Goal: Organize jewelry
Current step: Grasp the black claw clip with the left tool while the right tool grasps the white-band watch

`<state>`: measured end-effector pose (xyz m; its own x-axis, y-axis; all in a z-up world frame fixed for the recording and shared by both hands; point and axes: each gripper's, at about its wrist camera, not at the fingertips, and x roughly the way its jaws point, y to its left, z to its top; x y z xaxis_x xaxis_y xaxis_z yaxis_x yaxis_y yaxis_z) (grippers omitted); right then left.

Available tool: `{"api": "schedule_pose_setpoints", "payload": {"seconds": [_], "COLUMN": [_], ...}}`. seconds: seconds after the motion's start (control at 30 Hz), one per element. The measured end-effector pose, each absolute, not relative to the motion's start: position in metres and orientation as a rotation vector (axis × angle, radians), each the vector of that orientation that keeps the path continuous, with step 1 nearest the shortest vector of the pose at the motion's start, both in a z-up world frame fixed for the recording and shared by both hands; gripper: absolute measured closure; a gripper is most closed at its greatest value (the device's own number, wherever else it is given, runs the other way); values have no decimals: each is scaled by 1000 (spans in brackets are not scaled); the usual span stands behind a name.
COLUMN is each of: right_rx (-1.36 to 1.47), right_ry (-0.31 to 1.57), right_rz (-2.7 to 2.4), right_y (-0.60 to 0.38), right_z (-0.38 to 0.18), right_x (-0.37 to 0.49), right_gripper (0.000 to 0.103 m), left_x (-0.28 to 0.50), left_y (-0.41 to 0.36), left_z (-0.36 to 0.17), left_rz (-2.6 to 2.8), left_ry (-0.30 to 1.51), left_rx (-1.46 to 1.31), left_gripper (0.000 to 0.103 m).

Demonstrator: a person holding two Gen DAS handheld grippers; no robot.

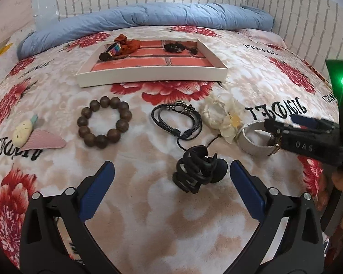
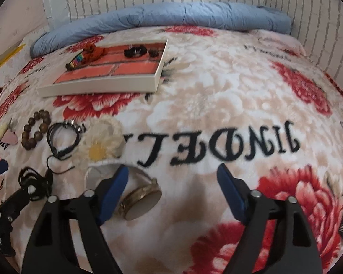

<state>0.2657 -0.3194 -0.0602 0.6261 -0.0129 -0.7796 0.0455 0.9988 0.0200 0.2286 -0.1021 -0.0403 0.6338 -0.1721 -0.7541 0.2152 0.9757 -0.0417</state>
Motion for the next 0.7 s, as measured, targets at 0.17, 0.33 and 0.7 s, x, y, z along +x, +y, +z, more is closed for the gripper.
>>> {"api": "schedule_pose_setpoints", "payload": {"seconds": [0.17,0.33,0.7], "right_rx": [38,43,31], "right_ry": [907,916,917], "right_rz": [-18,7,11], "right_y": [-314,-307,-298], "right_z": [-70,-72,-78], "right_x": [263,268,273], "right_gripper": [35,55,83], "left_x": [232,239,239], "left_y": [-105,-103,-108], "left_z": [-48,-61,-61], "left_rz": [-260,-298,-383], "left_ry": [861,907,904], "left_rx": [59,32,57], "left_gripper": [8,30,58]}}
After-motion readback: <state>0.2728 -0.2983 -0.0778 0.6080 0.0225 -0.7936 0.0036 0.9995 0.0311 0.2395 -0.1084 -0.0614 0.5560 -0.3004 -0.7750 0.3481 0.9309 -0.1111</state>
